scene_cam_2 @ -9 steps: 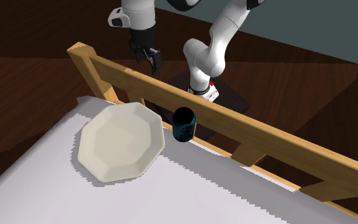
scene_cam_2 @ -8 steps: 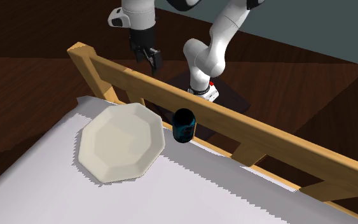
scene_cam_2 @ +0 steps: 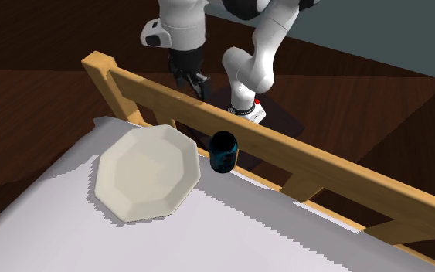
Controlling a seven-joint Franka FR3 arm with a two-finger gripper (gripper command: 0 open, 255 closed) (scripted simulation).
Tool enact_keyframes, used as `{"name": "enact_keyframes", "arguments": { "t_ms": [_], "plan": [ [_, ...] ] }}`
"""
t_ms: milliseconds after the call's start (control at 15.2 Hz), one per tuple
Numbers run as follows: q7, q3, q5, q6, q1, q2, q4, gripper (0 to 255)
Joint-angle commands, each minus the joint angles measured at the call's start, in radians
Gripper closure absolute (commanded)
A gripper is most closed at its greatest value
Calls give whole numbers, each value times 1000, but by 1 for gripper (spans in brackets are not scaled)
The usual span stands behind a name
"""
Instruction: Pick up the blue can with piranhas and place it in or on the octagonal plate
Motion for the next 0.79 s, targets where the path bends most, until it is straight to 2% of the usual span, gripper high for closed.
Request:
{"name": "enact_keyframes", "arguments": {
  "t_ms": [0,396,726],
  "plan": [
    [57,47,21,-1,8,29,30,0],
    [222,181,53,-20,18,163,184,0],
    [371,300,42,-40,20,310,347,0]
  ]
}}
